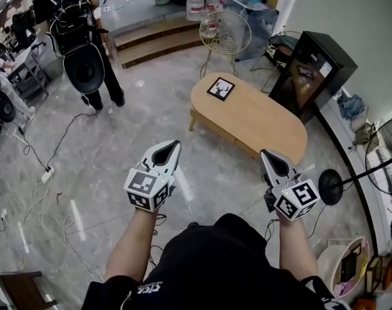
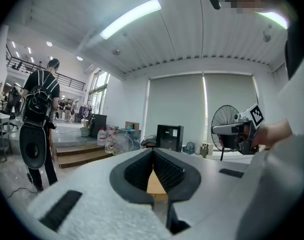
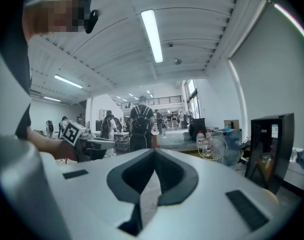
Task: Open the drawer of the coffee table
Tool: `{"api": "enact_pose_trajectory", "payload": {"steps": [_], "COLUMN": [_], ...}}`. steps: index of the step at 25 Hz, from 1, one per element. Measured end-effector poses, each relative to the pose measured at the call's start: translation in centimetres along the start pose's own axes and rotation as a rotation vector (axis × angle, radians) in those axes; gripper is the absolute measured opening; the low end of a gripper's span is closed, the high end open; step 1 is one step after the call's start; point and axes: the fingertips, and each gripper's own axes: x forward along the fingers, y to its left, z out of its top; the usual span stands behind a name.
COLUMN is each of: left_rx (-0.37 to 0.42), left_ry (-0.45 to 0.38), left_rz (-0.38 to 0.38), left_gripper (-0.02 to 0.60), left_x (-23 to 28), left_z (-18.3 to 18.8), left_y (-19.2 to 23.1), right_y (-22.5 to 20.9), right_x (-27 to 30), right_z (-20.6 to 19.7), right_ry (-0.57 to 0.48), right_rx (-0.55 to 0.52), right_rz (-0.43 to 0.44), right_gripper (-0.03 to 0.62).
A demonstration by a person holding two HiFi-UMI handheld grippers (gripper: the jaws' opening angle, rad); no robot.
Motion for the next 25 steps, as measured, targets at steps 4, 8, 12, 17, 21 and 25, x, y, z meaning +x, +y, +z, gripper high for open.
{"api": "enact_pose_trajectory", "payload": {"steps": [4, 8, 12, 17, 21, 25], "left_rx": [-0.008, -0.023, -0.013, -0.006, 0.014, 0.023], "left_ry": [0.003, 0.017, 0.043, 0.057, 0.042, 0.044], "left_rz": [0.026, 0.045, 0.032, 0.027, 0.023, 0.026], "left_gripper": [0.009, 0.009, 0.009, 0.009, 0.011, 0.067], "left_x": [1.8, 4.9, 9.4, 15.9, 20.3, 22.7], "left_z": [0.0, -0.2, -0.6, 0.6, 2.6, 3.1], "left_y": [3.3, 6.2, 8.3, 11.0, 12.6, 13.7], "right_y": [-1.6, -4.1, -7.8, -12.8, -16.0, -18.3], "right_x": [3.5, 7.4, 11.6, 17.0, 20.6, 22.4], "right_z": [0.0, -0.2, -1.0, -0.7, 0.2, 0.3], "right_ry": [0.008, 0.01, 0.014, 0.021, 0.021, 0.017], "right_rx": [0.0, 0.009, 0.029, 0.04, 0.037, 0.026], "right_rz": [0.002, 0.018, 0.027, 0.049, 0.074, 0.069], "right_gripper": [0.006, 0.006, 0.006, 0.008, 0.03, 0.061]}}
